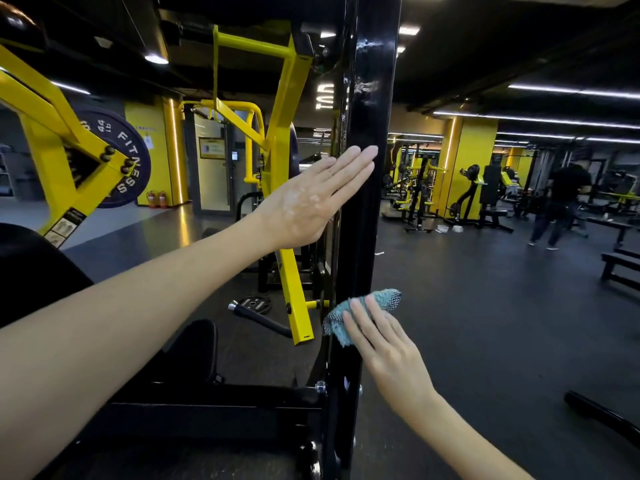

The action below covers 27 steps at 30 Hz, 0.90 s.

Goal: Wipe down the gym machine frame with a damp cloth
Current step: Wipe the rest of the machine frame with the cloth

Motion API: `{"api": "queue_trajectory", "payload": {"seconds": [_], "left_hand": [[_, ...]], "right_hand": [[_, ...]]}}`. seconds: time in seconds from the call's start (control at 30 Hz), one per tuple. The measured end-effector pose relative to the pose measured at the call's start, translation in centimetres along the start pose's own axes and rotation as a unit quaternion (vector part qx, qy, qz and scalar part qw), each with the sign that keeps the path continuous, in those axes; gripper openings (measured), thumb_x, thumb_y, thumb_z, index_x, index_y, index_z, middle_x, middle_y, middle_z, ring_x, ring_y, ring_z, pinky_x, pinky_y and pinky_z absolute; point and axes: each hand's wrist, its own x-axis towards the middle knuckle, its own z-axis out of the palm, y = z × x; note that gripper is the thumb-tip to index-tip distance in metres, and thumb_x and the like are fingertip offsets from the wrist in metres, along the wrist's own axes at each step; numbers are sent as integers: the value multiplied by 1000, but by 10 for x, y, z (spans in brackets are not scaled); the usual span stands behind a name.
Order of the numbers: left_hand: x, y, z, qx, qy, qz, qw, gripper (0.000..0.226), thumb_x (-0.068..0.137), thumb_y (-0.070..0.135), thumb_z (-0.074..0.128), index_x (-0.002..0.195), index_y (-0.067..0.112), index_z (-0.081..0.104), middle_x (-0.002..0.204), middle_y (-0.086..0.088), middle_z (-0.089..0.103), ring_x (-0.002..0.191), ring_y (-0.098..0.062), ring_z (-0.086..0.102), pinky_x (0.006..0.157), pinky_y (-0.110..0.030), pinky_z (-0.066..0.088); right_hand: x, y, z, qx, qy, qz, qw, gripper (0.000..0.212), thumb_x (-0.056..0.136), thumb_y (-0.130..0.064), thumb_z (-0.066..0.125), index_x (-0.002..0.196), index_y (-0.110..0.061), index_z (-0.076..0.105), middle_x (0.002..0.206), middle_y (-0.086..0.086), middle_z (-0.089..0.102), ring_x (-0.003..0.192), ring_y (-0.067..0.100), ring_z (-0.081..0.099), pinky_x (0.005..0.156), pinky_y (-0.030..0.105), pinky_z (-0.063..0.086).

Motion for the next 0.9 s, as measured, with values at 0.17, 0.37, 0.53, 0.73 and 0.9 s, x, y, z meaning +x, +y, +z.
{"api": "queue_trajectory", "payload": {"seconds": [0.17, 0.37, 0.53, 0.73, 0.9], "left_hand": [[-4, 6, 5, -9, 4, 5, 1000, 79, 83, -1, 37, 155, 0, 5, 164, -18, 6, 152, -29, 4, 123, -40, 9], [-4, 4, 5, -32, 11, 4, 999, 81, 79, -5, 37, 155, 1, 7, 164, -17, 8, 151, -25, -1, 123, -39, 9], [-5, 12, 12, -43, 27, -11, 999, 78, 82, -8, 34, 155, 0, 10, 164, -17, 8, 151, -27, 1, 122, -37, 5], [-15, 25, 18, -55, 23, 25, 998, 86, 78, -9, 40, 155, 5, 5, 162, -10, -1, 150, -22, -2, 122, -35, 2], [-16, 24, 19, -62, 17, 19, 998, 83, 81, -7, 36, 154, 9, 0, 162, -9, -1, 151, -21, -2, 123, -33, -5]], "right_hand": [[45, 33, -19, -18, 11, -30, 999, 43, 93, -7, 41, 135, -4, 54, 140, 16, 55, 133, 37, 46, 110, 47, 30], [98, 42, -33, 47, 92, 65, 993, 38, 93, 4, 43, 127, 3, 62, 136, 20, 57, 131, 39, 49, 110, 45, 40], [33, 15, -5, 38, 80, 10, 996, 31, 99, 3, 43, 123, 5, 64, 134, 20, 58, 129, 37, 50, 105, 47, 46], [44, 31, -17, 23, 25, -40, 999, 36, 94, -3, 44, 123, -1, 65, 134, 16, 59, 128, 36, 53, 99, 49, 50], [89, 42, -30, 46, 65, 61, 995, 45, 81, 10, 60, 126, 3, 62, 137, 20, 56, 133, 39, 47, 110, 49, 40]]}}
